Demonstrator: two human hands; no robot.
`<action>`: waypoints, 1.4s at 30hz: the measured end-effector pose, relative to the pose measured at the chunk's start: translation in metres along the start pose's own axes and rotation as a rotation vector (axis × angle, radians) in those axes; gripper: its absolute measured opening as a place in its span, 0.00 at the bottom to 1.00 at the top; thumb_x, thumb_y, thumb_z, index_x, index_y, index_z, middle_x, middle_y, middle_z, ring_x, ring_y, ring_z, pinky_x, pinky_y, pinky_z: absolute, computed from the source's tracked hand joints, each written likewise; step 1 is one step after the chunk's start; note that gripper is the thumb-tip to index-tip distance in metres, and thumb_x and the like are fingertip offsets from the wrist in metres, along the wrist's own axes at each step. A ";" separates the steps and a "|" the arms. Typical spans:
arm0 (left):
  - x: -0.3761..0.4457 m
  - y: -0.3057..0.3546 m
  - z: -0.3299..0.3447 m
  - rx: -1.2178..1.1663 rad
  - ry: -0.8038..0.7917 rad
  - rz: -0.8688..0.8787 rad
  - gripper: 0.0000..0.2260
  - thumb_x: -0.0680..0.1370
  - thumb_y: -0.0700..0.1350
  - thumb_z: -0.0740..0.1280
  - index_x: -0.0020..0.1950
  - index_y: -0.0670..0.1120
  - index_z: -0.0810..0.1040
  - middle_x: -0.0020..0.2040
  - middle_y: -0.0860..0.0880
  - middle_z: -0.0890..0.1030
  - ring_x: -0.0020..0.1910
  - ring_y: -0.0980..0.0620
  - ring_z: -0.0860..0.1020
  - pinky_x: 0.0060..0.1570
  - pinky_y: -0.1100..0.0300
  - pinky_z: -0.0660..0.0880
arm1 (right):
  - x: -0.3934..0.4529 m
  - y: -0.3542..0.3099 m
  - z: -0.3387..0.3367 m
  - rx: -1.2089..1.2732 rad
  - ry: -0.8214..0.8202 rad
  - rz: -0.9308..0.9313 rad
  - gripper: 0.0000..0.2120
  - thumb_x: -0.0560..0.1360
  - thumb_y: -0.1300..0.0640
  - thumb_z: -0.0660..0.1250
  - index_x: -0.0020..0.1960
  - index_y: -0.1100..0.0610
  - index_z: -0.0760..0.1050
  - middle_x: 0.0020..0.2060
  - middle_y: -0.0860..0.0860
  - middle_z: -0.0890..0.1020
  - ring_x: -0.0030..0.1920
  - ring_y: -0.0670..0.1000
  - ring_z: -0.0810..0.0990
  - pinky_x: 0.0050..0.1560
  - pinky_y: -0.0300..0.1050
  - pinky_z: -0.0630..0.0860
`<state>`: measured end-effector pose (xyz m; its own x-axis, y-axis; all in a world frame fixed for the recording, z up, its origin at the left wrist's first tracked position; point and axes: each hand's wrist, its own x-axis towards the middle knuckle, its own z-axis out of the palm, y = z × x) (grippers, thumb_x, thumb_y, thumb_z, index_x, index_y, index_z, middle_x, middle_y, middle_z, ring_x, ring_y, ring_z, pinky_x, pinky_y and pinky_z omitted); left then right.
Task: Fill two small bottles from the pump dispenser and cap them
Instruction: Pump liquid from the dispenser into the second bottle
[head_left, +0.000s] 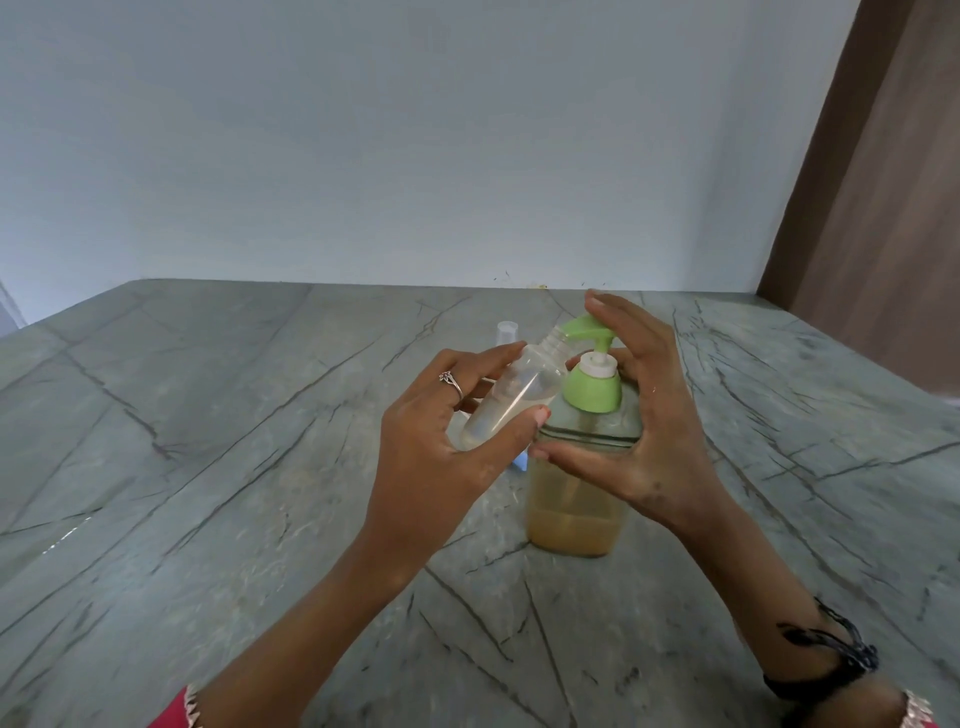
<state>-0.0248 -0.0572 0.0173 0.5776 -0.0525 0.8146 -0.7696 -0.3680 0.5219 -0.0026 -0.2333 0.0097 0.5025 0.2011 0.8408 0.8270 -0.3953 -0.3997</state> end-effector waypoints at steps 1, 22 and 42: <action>0.000 0.000 0.000 0.001 -0.001 -0.004 0.17 0.70 0.50 0.69 0.58 0.48 0.76 0.48 0.53 0.79 0.45 0.62 0.78 0.45 0.73 0.72 | 0.000 -0.001 0.000 -0.011 0.009 -0.010 0.41 0.63 0.47 0.76 0.70 0.58 0.63 0.68 0.45 0.65 0.70 0.42 0.66 0.68 0.38 0.66; -0.001 -0.004 0.000 -0.012 -0.003 -0.021 0.17 0.71 0.50 0.69 0.59 0.49 0.75 0.47 0.50 0.79 0.46 0.58 0.78 0.45 0.69 0.75 | 0.000 -0.006 0.003 -0.020 0.054 0.018 0.33 0.67 0.48 0.74 0.67 0.56 0.66 0.63 0.42 0.68 0.65 0.45 0.71 0.63 0.45 0.73; -0.001 -0.004 -0.001 -0.045 -0.017 -0.045 0.17 0.71 0.49 0.68 0.59 0.48 0.76 0.48 0.51 0.79 0.46 0.60 0.78 0.46 0.71 0.74 | 0.006 -0.008 -0.001 -0.072 0.074 -0.027 0.29 0.65 0.46 0.75 0.60 0.57 0.70 0.55 0.46 0.72 0.57 0.38 0.73 0.53 0.32 0.73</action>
<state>-0.0223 -0.0548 0.0145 0.6162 -0.0531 0.7858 -0.7540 -0.3281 0.5691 -0.0068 -0.2295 0.0183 0.4582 0.1467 0.8766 0.8183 -0.4546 -0.3517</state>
